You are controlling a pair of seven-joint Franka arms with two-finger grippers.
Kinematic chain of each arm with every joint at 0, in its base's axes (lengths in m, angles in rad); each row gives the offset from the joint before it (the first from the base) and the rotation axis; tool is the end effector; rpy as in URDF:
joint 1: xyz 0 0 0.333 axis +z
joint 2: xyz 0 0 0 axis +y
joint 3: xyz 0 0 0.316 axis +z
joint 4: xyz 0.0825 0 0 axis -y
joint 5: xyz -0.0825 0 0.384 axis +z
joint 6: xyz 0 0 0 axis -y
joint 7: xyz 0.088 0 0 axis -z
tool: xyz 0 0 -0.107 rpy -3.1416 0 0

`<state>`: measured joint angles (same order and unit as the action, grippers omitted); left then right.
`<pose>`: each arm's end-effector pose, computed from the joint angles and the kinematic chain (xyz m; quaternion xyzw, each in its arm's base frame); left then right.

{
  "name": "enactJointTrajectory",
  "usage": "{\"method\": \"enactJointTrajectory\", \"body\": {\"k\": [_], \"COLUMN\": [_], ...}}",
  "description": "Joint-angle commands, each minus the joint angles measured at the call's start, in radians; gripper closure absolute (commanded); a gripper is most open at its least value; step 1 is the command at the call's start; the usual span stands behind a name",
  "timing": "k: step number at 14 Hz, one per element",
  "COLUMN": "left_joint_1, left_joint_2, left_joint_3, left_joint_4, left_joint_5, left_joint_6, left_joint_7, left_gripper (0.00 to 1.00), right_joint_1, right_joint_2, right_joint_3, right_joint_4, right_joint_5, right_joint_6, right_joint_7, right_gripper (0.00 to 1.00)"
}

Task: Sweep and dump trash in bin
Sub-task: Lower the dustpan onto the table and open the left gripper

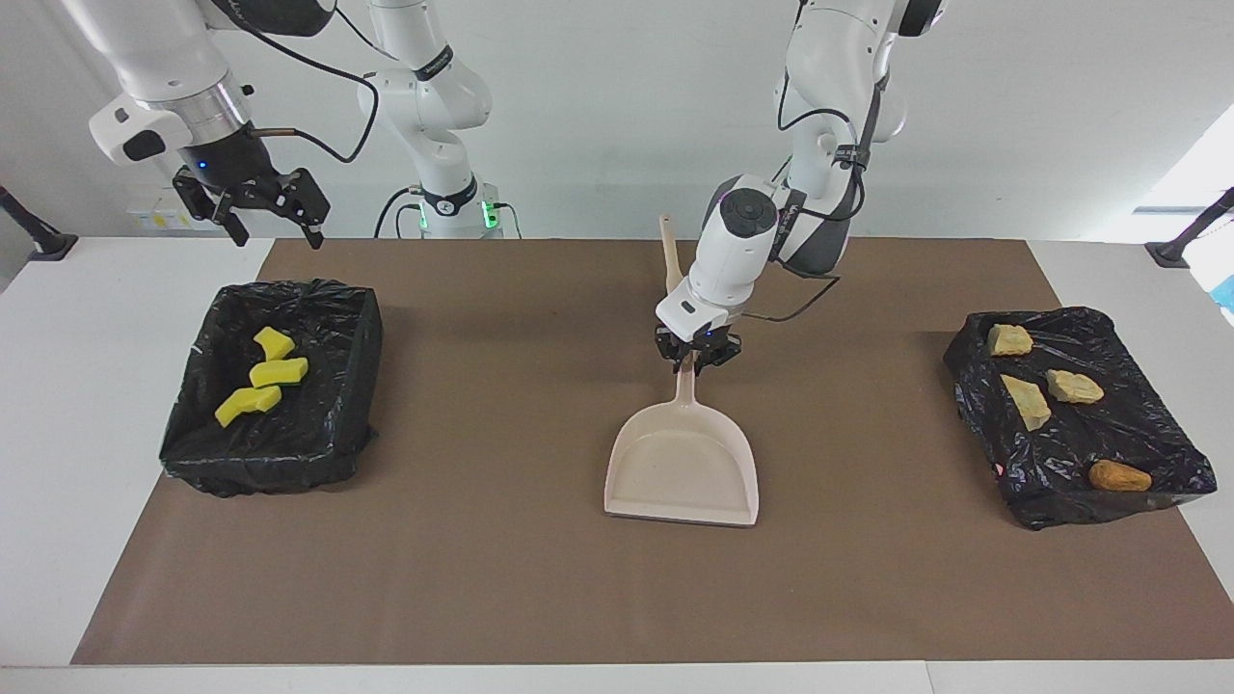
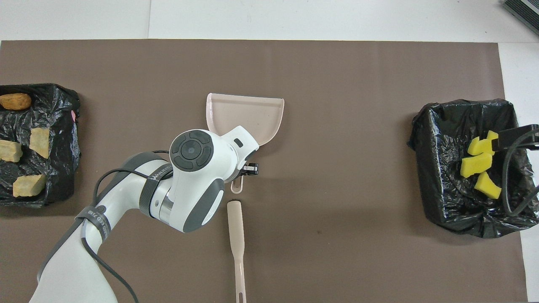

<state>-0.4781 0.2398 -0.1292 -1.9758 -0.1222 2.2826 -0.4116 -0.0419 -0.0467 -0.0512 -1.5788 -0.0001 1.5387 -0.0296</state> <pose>0.4983 -0.3462 0.3560 0.9958 -0.0569 -0.0010 0.0714 0.5345 -0.0506 0.6434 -0.9995 0.0317 -0.0033 0.0009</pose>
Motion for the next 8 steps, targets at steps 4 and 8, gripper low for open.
{"method": "enactJointTrajectory", "body": {"k": [4, 8], "left_joint_1": [0.006, 0.131], "left_joint_2": [-0.036, -0.1], "left_joint_3": [0.034, 0.034], "left_joint_4": [0.008, 0.063], "left_joint_5": [-0.034, -0.024], "left_joint_6": [-0.027, -0.187], "left_joint_7": [-0.036, -0.023], "left_gripper": [0.0, 0.0], "right_joint_1": [-0.003, -0.003], "right_joint_2": [-0.016, -0.016], "right_joint_3": [0.001, 0.001], "right_joint_4": [-0.018, -0.018], "right_joint_5": [0.02, 0.02], "right_joint_6": [-0.005, -0.005], "right_joint_7": [0.005, 0.005], "right_gripper": [0.0, 0.0]}}
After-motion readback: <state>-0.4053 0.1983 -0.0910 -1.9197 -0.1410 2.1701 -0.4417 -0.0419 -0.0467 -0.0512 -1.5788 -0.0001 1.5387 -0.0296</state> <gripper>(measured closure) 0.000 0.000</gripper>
